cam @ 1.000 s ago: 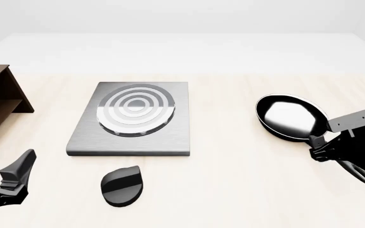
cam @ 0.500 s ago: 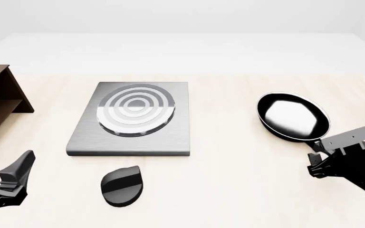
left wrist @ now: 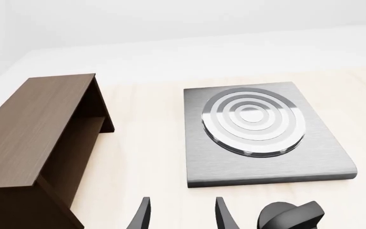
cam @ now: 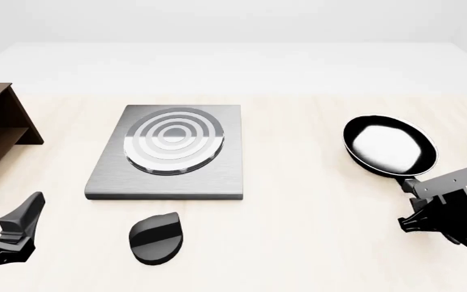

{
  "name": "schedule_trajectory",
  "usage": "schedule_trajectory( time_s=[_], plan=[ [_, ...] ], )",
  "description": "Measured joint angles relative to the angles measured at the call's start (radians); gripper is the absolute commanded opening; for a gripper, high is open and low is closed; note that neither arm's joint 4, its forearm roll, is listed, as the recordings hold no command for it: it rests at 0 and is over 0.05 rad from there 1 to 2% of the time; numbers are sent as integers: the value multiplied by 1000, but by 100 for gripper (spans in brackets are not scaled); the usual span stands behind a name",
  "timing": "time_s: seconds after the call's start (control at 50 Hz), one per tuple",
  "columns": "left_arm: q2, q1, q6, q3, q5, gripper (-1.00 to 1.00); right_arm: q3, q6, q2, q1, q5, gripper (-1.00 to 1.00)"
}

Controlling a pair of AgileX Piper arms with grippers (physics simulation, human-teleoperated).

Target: Turn on the stove and put the frying pan on it.

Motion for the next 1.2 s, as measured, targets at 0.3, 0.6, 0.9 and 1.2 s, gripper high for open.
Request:
schedule_trajectory(
  time_s=[0.3, 0.6, 0.9, 1.2],
  plan=[
    [-58, 1, -3, 0, 59, 100, 19, 0, -51, 15, 28, -100],
    [-52, 1, -1, 0, 53, 100, -108, 40, -409, 145, 408, -100],
    [-43, 0, -5, 0, 43, 100, -376, 70, -434, 374, 638, -100],
    [40, -2, -16, 0, -39, 100, -597, 83, -276, 583, 716, -100]
  ],
)
